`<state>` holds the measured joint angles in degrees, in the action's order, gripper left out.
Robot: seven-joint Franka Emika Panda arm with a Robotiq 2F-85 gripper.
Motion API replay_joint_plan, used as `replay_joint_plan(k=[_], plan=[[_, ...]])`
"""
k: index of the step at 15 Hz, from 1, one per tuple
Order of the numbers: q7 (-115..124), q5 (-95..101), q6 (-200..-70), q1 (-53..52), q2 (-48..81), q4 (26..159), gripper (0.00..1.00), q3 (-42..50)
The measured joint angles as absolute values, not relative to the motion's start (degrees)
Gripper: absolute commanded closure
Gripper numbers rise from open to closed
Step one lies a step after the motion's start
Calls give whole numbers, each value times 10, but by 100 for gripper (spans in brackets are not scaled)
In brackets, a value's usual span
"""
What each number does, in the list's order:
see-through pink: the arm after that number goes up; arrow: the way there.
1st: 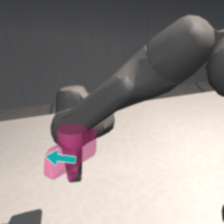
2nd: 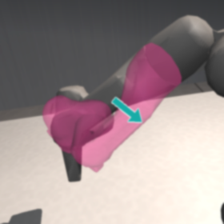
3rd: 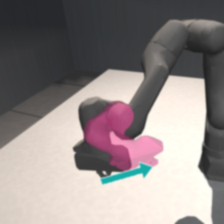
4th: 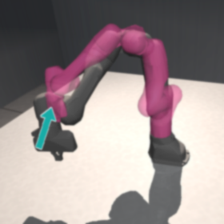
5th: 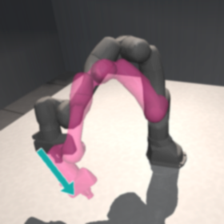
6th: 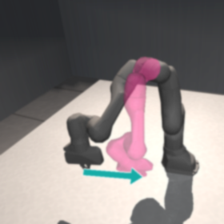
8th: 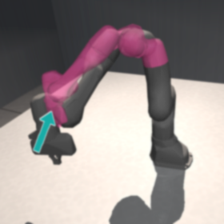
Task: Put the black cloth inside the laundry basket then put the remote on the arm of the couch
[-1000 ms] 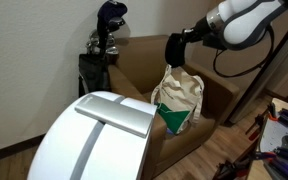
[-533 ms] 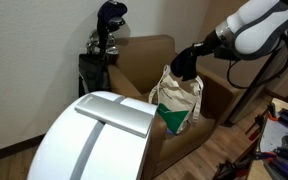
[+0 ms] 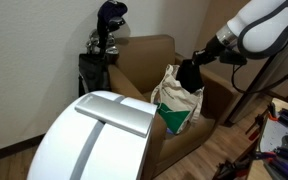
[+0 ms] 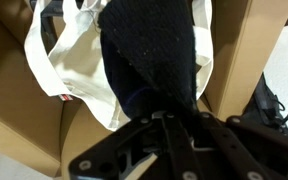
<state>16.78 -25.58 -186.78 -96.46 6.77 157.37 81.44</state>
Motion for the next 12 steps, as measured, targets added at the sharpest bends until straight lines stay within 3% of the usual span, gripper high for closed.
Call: replay_joint_plan(k=[8,12], plan=[[93,-172,-1811,-974,23,1566,3,828],[87,-160,-1782,-987,31,1525,0,824]])
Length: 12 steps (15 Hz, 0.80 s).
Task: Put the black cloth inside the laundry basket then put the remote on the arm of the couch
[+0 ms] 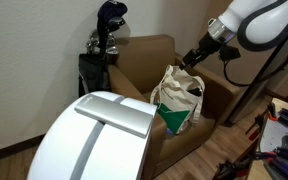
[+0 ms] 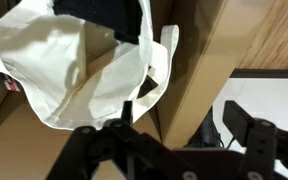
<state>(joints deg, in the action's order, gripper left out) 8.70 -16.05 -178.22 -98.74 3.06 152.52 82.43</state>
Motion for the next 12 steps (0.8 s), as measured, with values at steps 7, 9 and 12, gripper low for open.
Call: replay_joint_plan(k=[7,9,12], plan=[[88,-141,-1716,-1054,47,1475,0,803],[85,-141,-1716,-1053,47,1475,0,804],[77,-134,-1716,-1054,45,1470,0,803]])
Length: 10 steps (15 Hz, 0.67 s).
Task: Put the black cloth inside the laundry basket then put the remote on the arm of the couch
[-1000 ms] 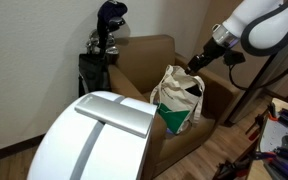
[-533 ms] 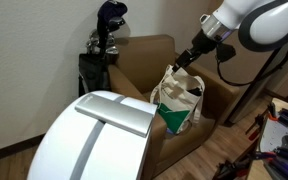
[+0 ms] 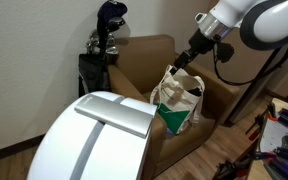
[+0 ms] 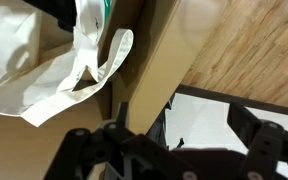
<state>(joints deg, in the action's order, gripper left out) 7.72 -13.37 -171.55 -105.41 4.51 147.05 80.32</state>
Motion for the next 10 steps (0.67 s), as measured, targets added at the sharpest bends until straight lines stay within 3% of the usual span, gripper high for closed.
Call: replay_joint_plan(k=[7,10], plan=[[56,-62,-1567,-1110,49,1382,0,790],[85,-62,-1567,-1135,64,1357,0,786]])
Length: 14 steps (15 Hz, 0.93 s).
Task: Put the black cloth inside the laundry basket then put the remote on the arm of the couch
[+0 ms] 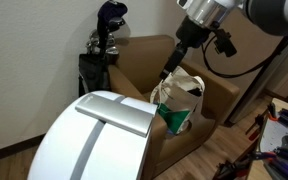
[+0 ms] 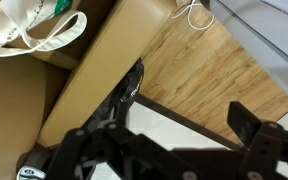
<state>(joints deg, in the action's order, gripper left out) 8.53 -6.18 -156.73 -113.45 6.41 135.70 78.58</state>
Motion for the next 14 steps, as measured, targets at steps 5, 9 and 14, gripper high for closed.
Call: replay_joint_plan(k=[5,9,14], plan=[[121,-62,-1476,-1134,90,1345,0,795],[145,-62,-1310,-1149,97,1284,0,796],[145,-64,-1219,-1189,82,1207,0,787]])
